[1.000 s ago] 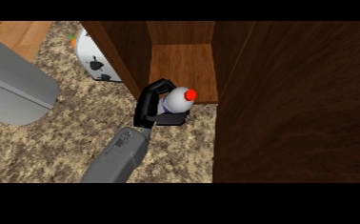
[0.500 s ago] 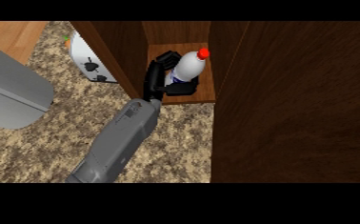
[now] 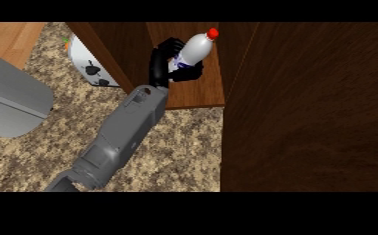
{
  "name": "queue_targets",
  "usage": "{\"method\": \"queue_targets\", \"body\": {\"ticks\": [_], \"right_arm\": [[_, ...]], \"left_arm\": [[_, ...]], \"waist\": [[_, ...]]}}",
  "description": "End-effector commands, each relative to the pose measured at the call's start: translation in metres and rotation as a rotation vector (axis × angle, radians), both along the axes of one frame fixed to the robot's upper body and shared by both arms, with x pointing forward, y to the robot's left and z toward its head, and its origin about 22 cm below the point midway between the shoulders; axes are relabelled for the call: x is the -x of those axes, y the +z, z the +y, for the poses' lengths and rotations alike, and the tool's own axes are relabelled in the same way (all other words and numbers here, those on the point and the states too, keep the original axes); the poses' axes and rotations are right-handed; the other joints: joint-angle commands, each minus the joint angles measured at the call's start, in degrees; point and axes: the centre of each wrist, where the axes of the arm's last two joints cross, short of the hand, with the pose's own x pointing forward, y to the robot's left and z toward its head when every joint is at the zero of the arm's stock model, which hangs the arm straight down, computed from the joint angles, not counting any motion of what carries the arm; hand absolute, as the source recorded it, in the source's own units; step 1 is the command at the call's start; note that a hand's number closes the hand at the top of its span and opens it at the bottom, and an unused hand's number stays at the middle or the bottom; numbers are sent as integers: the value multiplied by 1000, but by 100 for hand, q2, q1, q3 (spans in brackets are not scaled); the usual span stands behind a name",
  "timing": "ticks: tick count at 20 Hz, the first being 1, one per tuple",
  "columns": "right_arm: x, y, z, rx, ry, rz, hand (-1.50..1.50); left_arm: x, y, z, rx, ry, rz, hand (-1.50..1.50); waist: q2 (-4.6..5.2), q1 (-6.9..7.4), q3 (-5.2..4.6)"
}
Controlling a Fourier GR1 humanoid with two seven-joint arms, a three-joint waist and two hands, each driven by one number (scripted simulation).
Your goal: Pick up the bottled water, place it into the cabinet and close the cabinet
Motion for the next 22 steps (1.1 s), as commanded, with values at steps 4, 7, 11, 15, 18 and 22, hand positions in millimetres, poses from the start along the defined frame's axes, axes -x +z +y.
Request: {"method": "queue_targets", "body": {"ticks": [4,7,11,15,18,22], "right_arm": [[-2,11,4,-89,10,-33,-150],[0,15,4,-75,36,-26,-150],[1,13,-4,-77,41,-24,-150],[2,14,1,-58,48,-21,-150],[-1,7,1,-67,45,-36,-150],[1,17,5,-82,69,-40,-150]], "left_arm": [[-19,7,21,-262,170,-27,-150],[-22,9,19,-280,191,-14,-150],[-22,12,13,-275,212,-66,-150],[-23,26,-1,-126,126,-171,-150],[-31,51,4,59,76,-298,150],[-20,30,1,184,-87,-317,150]], "waist": [[69,-80,-1],[64,-111,-6],[67,-122,-6],[68,-85,-20],[41,48,-22],[15,11,-18]]}}
